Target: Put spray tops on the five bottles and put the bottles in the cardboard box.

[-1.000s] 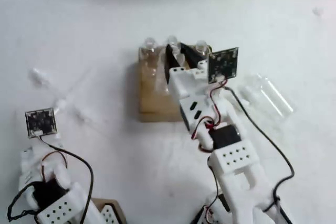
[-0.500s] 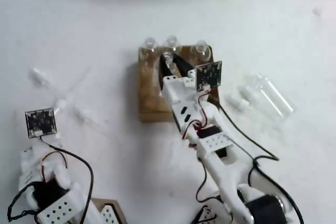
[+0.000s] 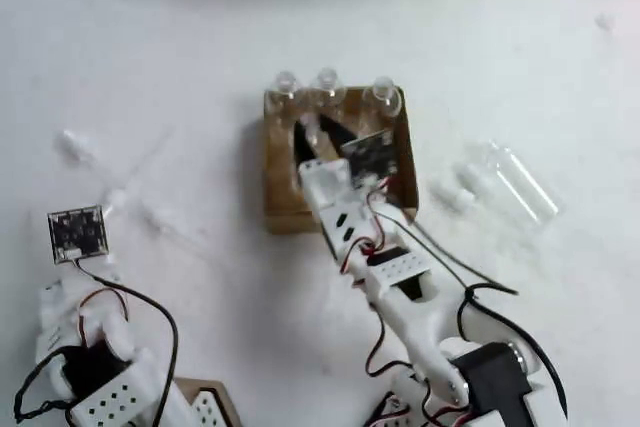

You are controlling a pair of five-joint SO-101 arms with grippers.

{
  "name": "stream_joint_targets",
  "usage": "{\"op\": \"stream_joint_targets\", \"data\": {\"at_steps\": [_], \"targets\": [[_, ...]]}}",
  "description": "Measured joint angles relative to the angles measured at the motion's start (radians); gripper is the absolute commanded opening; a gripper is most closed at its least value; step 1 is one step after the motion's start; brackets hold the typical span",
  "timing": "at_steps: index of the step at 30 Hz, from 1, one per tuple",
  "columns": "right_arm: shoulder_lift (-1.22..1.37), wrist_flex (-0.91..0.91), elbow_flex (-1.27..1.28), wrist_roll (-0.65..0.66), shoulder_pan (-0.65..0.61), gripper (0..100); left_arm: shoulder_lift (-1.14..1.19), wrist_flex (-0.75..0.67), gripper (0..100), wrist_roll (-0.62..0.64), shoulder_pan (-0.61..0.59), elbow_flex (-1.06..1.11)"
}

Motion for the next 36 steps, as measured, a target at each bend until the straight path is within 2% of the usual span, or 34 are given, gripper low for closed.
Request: {"op": "stream_joint_targets", "data": {"at_steps": [5, 14, 19, 22, 31, 36], "targets": [[0.0, 0.0, 0.015, 0.126, -0.066, 2.4, 0.0, 0.0, 3, 0.0, 0.0, 0.0], [0.003, -0.009, 0.02, 0.132, -0.068, 3.3, 0.0, 0.0, 3, 0.0, 0.0, 0.0], [0.003, -0.009, 0.02, 0.133, -0.068, 15.4, 0.0, 0.0, 3, 0.0, 0.0, 0.0], [0.005, -0.005, 0.02, 0.135, -0.072, 19.4, 0.0, 0.0, 3, 0.0, 0.0, 0.0], [-0.005, 0.049, 0.021, 0.135, -0.075, 19.5, 0.0, 0.0, 3, 0.0, 0.0, 0.0], [-0.106, 0.086, 0.032, 0.135, -0.077, 19.5, 0.0, 0.0, 3, 0.0, 0.0, 0.0]]}}
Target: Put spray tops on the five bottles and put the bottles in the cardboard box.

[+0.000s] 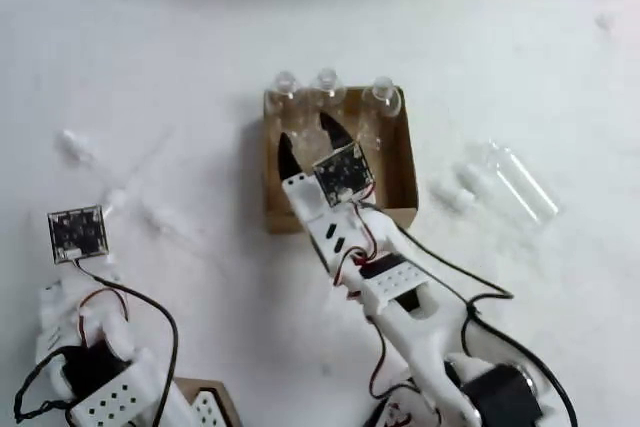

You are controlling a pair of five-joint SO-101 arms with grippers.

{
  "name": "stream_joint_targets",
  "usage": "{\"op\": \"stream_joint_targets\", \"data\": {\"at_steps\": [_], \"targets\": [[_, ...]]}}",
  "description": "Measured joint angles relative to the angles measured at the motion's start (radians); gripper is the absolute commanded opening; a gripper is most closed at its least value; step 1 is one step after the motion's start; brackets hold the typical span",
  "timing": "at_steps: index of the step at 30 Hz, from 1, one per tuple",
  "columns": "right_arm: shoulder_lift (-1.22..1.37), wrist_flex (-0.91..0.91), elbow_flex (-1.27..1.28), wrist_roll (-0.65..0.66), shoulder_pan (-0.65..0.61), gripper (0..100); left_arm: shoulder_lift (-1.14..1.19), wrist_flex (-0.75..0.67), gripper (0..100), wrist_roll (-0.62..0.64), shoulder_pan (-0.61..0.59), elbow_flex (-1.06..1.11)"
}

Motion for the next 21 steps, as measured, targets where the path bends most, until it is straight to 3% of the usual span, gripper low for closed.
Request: {"op": "stream_joint_targets", "data": {"at_steps": [6, 10, 16, 21], "targets": [[-0.252, 0.14, 0.002, 0.0, 0.026, 19.4, 0.0, 0.0, 3, 0.0, 0.0, 0.0], [-0.509, 0.362, -0.014, 0.0, 0.126, 19.4, 0.0, 0.0, 3, 0.0, 0.0, 0.0], [-0.901, 0.89, -0.112, 0.0, 0.399, 19.4, 0.0, 0.0, 3, 0.0, 0.0, 0.0], [-1.102, 1.088, -0.118, 0.003, 0.7, 19.4, 0.0, 0.0, 3, 0.0, 0.0, 0.0]]}}
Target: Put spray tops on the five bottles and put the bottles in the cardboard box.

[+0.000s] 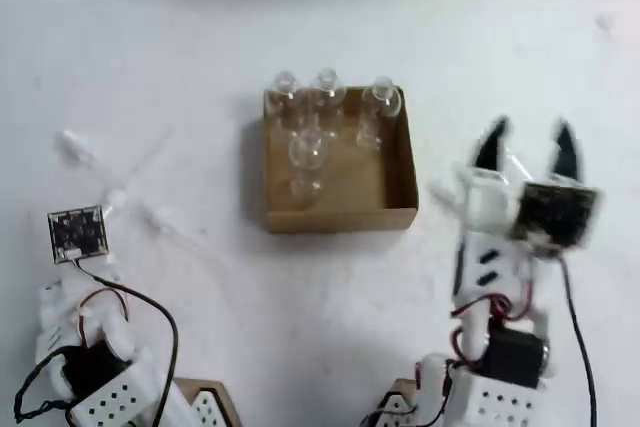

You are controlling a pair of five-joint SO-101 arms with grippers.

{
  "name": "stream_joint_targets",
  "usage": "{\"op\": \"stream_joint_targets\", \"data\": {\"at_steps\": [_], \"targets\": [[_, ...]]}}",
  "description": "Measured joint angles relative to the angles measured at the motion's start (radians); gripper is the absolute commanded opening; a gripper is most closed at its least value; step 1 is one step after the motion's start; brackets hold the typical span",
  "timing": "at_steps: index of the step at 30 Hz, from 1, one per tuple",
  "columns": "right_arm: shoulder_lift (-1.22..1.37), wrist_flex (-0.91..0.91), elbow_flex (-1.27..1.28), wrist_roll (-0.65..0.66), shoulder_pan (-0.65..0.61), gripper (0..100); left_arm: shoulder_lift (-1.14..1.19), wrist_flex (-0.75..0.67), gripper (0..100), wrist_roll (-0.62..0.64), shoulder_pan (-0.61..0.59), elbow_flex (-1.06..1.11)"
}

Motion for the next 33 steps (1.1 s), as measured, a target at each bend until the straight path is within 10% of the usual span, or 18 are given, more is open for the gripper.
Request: {"op": "stream_joint_targets", "data": {"at_steps": [13, 33], "targets": [[0.285, 0.117, -0.166, 0.212, 0.097, 19.3, 0.0, 0.0, 3, 0.0, 0.0, 0.0], [1.815, 1.034, -1.622, 0.629, 0.078, 19.7, 0.0, 0.0, 3, 0.0, 0.0, 0.0]]}}
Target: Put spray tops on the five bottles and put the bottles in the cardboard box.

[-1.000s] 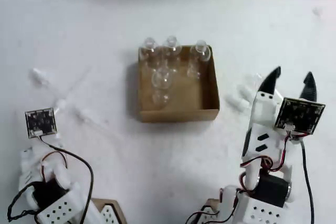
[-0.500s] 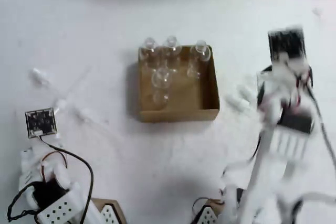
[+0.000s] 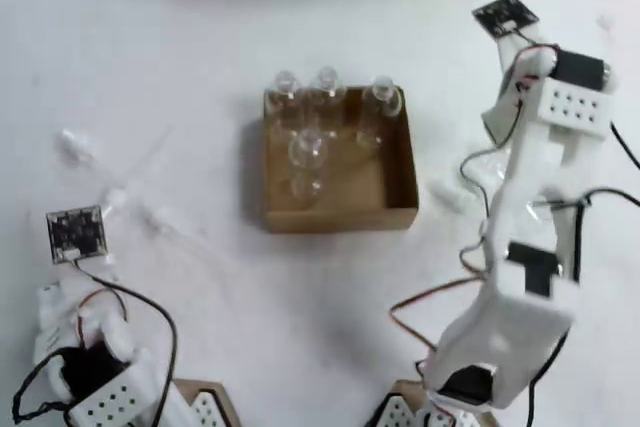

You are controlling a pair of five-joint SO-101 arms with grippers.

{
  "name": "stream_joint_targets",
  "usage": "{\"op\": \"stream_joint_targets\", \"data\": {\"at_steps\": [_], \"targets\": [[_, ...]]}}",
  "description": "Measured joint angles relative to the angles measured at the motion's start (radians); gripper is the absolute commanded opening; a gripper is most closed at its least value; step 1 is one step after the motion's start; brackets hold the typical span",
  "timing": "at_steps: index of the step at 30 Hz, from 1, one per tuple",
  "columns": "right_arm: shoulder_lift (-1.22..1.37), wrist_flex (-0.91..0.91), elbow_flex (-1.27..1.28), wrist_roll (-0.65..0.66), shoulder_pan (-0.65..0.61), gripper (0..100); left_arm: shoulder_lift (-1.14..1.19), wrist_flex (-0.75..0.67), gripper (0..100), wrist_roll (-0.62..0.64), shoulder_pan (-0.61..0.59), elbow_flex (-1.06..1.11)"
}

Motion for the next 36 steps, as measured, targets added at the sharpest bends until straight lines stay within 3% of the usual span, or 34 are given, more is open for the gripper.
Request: {"op": "stream_joint_targets", "data": {"at_steps": [16, 30, 36], "targets": [[0.554, 0.141, -0.539, 0.083, -0.009, 19.8, 0.0, 0.0, 3, 0.0, 0.0, 0.0], [0.671, 0.143, -0.582, 0.091, -0.009, 19.1, 0.0, 0.0, 3, 0.0, 0.0, 0.0], [0.677, 0.143, -0.582, 0.091, -0.008, 6.0, 0.0, 0.0, 3, 0.0, 0.0, 0.0]]}}
